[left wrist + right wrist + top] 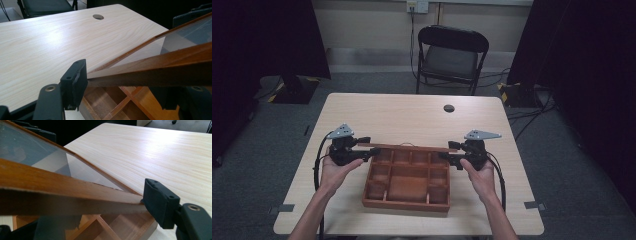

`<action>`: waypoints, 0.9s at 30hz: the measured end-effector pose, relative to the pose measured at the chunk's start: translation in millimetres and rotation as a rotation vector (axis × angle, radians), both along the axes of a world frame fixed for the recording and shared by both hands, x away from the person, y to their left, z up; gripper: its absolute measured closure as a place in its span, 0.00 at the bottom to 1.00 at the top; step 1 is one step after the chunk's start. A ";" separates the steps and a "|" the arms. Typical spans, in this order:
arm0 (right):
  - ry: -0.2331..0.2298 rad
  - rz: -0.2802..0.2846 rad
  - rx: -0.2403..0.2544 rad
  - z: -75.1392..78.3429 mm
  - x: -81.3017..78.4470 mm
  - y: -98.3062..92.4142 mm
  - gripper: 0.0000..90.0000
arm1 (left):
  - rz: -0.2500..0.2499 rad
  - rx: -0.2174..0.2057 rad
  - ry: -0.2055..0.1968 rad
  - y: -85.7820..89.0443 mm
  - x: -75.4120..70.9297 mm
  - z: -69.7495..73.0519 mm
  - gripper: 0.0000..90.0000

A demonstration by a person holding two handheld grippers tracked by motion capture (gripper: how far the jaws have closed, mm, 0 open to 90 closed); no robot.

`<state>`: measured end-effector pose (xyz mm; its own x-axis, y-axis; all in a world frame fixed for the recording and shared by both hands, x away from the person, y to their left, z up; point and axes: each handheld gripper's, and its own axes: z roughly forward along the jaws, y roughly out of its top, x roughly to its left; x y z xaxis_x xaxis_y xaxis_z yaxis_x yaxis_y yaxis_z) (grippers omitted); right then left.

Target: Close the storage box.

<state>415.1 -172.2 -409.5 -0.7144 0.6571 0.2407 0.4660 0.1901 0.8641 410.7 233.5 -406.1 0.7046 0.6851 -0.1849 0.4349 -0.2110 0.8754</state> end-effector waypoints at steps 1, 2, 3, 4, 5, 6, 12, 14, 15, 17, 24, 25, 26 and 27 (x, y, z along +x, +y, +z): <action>0.000 -0.001 -0.001 0.0 0.0 -0.1 0.39 | 0.002 0.000 -0.001 0.0 -0.3 0.1 0.38; 0.000 -0.002 -0.002 0.2 -0.1 0.0 0.39 | 0.001 -0.001 0.001 0.0 -0.5 0.1 0.38; 0.000 -0.001 -0.003 0.4 0.1 0.0 0.39 | 0.002 0.000 0.001 0.2 -0.8 0.1 0.38; 0.000 -0.002 -0.003 0.5 0.4 -0.1 0.39 | 0.000 -0.004 -0.001 0.3 -1.4 -0.2 0.39; 0.000 -0.003 -0.001 0.5 1.2 -0.5 0.39 | -0.002 0.001 -0.005 0.6 -1.8 -0.1 0.39; 0.000 -0.006 -0.002 0.6 1.7 -0.8 0.39 | -0.003 0.002 -0.005 0.6 -2.1 0.1 0.39; -0.003 -0.007 -0.010 0.1 1.2 -1.3 0.37 | -0.008 -0.010 0.000 1.1 -5.2 -2.4 0.39; -0.008 0.003 -0.028 -0.4 -0.9 -1.2 0.37 | -0.010 -0.008 0.004 0.3 -7.0 -3.8 0.38; -0.012 0.008 -0.039 -0.6 -2.2 -1.2 0.37 | -0.010 -0.005 0.004 -0.3 -7.9 -4.3 0.38; -0.017 0.012 -0.055 -0.9 -4.4 -1.1 0.36 | -0.012 0.006 0.002 -1.8 -9.5 -4.9 0.36; 0.001 -0.013 -0.076 -8.2 -10.5 -7.5 0.30 | -0.023 0.024 0.012 -4.1 -13.6 -6.9 0.33; 0.006 -0.017 -0.072 -10.1 -11.3 -10.1 0.29 | -0.024 0.030 0.012 -4.0 -14.2 -7.5 0.32; 0.015 -0.024 -0.066 -11.9 -11.8 -12.6 0.28 | -0.026 0.028 0.012 -3.9 -15.0 -8.3 0.32; 0.021 -0.028 -0.064 -13.3 -12.6 -14.7 0.29 | -0.025 0.026 0.009 -4.0 -16.0 -8.9 0.32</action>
<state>402.5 -186.8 -422.8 -0.6911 0.6910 0.2119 0.4894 0.2317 0.8407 394.7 229.5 -415.0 0.7197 0.6722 -0.1737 0.4374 -0.2447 0.8654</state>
